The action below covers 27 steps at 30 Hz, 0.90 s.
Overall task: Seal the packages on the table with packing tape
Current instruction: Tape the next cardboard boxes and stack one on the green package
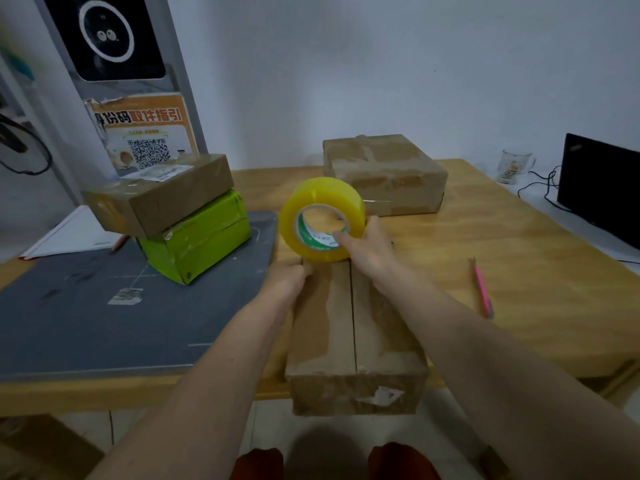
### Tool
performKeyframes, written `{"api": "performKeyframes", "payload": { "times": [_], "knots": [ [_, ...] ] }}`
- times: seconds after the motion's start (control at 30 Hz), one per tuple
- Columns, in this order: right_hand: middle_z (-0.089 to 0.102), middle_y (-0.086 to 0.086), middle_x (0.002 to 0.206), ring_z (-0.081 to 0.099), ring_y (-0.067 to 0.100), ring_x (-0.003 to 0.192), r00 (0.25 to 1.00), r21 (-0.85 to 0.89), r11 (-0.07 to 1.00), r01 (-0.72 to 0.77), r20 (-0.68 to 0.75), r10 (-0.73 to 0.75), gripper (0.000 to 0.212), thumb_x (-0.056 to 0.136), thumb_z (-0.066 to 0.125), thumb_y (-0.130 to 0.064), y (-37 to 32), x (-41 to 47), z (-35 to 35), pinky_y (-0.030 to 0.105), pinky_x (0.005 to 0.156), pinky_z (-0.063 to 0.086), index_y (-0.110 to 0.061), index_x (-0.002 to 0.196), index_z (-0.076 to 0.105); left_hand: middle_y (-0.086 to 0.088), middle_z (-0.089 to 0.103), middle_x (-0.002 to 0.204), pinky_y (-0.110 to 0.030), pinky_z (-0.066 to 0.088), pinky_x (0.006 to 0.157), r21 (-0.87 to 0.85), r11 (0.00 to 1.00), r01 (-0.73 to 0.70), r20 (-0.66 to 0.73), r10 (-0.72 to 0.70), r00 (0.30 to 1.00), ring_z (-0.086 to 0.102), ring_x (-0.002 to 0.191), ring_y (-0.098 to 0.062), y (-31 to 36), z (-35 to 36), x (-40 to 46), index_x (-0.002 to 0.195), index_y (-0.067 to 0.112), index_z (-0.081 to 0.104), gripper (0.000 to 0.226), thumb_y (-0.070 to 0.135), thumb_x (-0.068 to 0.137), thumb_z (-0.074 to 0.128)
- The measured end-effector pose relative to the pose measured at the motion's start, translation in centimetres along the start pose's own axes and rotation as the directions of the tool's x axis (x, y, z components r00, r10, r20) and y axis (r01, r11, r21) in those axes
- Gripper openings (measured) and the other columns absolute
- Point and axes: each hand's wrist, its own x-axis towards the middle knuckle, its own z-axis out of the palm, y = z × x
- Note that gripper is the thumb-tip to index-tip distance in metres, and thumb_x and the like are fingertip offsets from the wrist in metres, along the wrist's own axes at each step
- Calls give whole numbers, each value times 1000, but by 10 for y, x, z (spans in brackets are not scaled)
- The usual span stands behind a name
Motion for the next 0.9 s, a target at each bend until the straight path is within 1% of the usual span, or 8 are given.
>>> {"api": "performKeyframes", "payload": {
  "times": [0.07,0.23,0.4,0.57,0.63,0.73,0.83,0.9],
  "knots": [
    [47,-6,90,51,18,91,999,-11,1000,20,-30,-20,35,94,61,-31,-1,1,8,29,65,40,-12,115,40,1,64,94,-22,38,58,134,990,-34,-11,36,999,54,77,-10,4,0,5,94,20,66,6,16,92,62],
    [56,0,102,55,22,100,996,-59,998,-3,-87,-2,50,82,75,-39,-1,7,17,37,80,47,-12,114,48,3,57,131,-30,45,95,132,976,-172,112,157,981,55,118,-16,-7,17,5,139,18,46,76,38,75,82],
    [64,10,109,60,28,101,989,-164,985,-61,-141,38,43,85,70,-37,1,11,23,40,84,51,-5,112,60,8,55,121,-27,41,85,151,982,-111,124,93,988,52,107,-14,-11,13,15,139,21,43,81,47,73,81],
    [52,0,76,48,16,62,979,-46,998,-48,-202,38,22,88,62,-30,6,9,15,30,52,34,-11,92,51,-3,62,127,-31,50,87,139,988,-65,109,51,993,60,109,-20,-17,15,20,140,18,46,78,44,75,81],
    [50,-3,74,52,19,69,965,0,997,-81,-251,78,22,89,61,-31,6,10,8,32,56,41,-13,93,49,-7,64,124,-30,53,81,116,993,-38,108,26,994,63,105,-21,-18,15,22,142,18,46,80,43,74,81],
    [49,-5,81,59,25,88,940,113,991,-75,-323,108,21,89,60,-26,6,11,-3,46,79,54,-13,98,46,-9,64,125,-32,56,78,50,999,-7,120,1,993,66,97,-21,-19,15,21,146,19,42,84,41,75,81],
    [47,-4,84,61,24,81,923,178,983,-41,-371,105,24,90,59,-19,7,10,-8,45,65,60,-12,106,42,-4,54,138,-18,47,53,49,999,0,103,-5,995,56,76,-5,-18,13,18,153,27,26,94,43,77,79],
    [47,-5,83,63,28,80,918,130,991,-14,-390,64,25,90,57,-18,7,9,-10,42,56,60,-13,107,38,-3,50,142,-15,42,46,88,996,-7,94,-2,996,51,74,-3,-18,12,20,154,33,23,93,45,79,77]
  ]
}}
